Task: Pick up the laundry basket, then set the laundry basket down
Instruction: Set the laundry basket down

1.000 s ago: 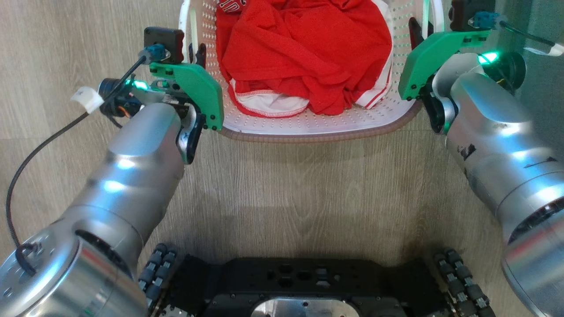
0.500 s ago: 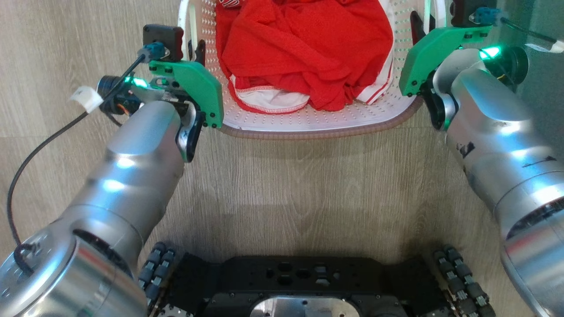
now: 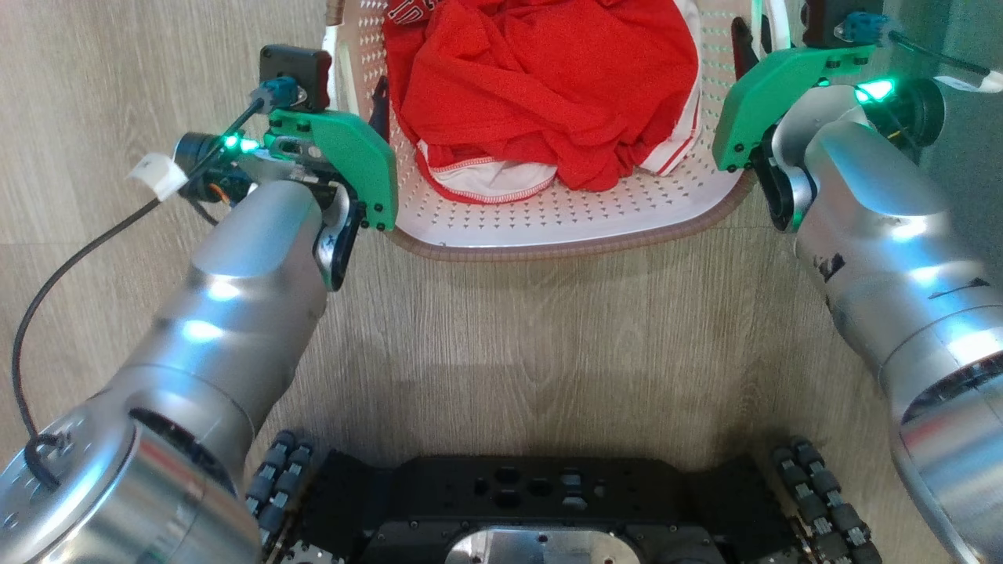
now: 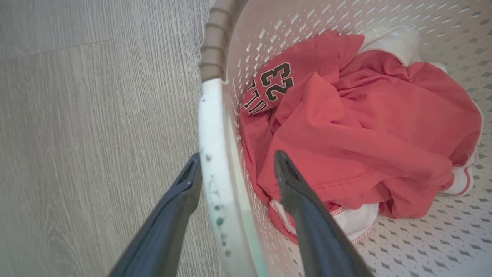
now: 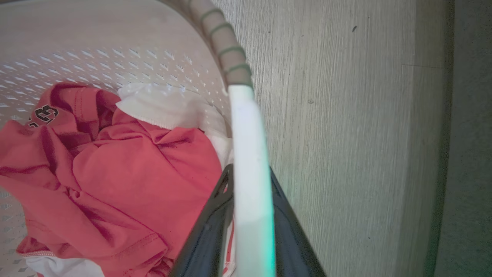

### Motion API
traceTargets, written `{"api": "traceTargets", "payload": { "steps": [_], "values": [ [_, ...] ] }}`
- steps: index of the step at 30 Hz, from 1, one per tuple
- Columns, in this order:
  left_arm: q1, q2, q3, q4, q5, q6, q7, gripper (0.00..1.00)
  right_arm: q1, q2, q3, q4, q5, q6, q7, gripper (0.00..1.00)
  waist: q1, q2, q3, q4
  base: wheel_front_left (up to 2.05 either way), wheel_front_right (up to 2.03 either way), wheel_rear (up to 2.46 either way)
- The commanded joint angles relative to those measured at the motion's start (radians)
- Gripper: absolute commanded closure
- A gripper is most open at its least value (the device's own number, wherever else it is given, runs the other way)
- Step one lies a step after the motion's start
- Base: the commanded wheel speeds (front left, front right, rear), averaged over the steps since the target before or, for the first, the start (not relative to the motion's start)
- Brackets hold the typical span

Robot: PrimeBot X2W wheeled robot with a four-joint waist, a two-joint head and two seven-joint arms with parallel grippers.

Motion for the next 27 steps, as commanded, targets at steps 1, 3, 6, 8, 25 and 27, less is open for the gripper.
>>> {"api": "traceTargets", "payload": {
  "steps": [1,3,6,8,25,27],
  "values": [
    [0.015,0.025,0.021,-0.007,-0.002,0.008,-0.005,0.00,0.048,0.021,0.004,-0.008,-0.006,-0.002,-0.010,0.00,0.0000,-0.0001,-0.002,0.000,0.00,0.00,0.00],
    [0.016,0.025,0.025,-0.008,-0.002,0.011,-0.005,0.00,0.047,0.021,0.004,-0.014,-0.006,-0.002,-0.010,0.00,0.0000,-0.0001,-0.004,-0.001,0.00,0.00,0.00],
    [0.019,0.025,0.033,-0.007,0.001,0.015,-0.005,0.00,0.046,0.021,0.001,-0.023,-0.010,-0.002,-0.010,0.00,0.0000,-0.0001,-0.011,-0.006,0.00,0.00,0.00],
    [0.020,0.025,0.044,-0.010,0.005,0.019,-0.005,0.00,0.046,0.021,-0.006,-0.027,-0.017,-0.002,-0.010,0.00,0.0000,-0.0001,-0.020,-0.009,0.00,0.00,0.00],
    [0.174,0.083,0.276,-0.225,0.159,0.053,-0.005,0.00,0.161,0.021,-0.230,-0.212,-0.240,-0.002,-0.010,0.00,0.0000,-0.0001,-0.214,-0.035,0.00,0.00,0.00],
    [0.219,0.089,0.322,-0.274,0.198,0.054,-0.005,0.00,0.199,0.021,-0.263,-0.257,-0.274,-0.002,-0.010,0.00,0.0000,-0.0001,-0.251,-0.036,0.00,0.00,0.00]
  ]
}}
